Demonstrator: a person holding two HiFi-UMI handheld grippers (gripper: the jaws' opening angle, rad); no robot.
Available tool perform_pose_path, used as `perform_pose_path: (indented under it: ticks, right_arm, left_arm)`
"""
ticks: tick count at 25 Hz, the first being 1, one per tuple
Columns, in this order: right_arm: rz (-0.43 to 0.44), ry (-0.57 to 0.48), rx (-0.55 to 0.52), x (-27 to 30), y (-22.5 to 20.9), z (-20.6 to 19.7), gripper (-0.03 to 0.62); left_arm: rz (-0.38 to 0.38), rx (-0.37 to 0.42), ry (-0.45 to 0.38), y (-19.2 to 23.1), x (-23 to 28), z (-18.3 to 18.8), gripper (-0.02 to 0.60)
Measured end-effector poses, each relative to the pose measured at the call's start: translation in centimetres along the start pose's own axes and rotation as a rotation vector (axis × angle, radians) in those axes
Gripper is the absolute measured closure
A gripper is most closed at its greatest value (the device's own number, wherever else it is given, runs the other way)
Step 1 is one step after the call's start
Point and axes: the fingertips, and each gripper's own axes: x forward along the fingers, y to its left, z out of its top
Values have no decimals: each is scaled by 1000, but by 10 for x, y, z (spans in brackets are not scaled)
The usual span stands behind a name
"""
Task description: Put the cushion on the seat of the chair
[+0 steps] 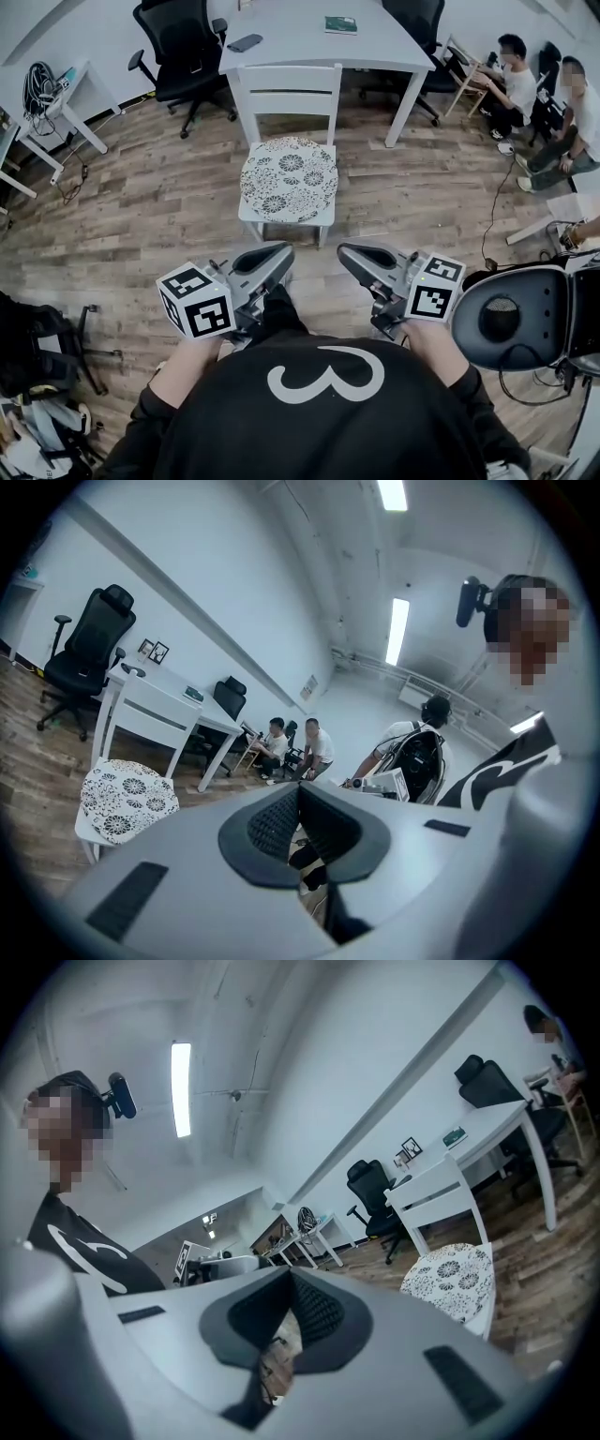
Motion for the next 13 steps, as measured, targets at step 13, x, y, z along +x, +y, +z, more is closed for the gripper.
perform_pose_path:
  ticks: [13]
  right_arm:
    - [-2,-10,9,-4,10,-11,586]
  left_arm:
    - [-14,10,24,-12,-7,-10,568]
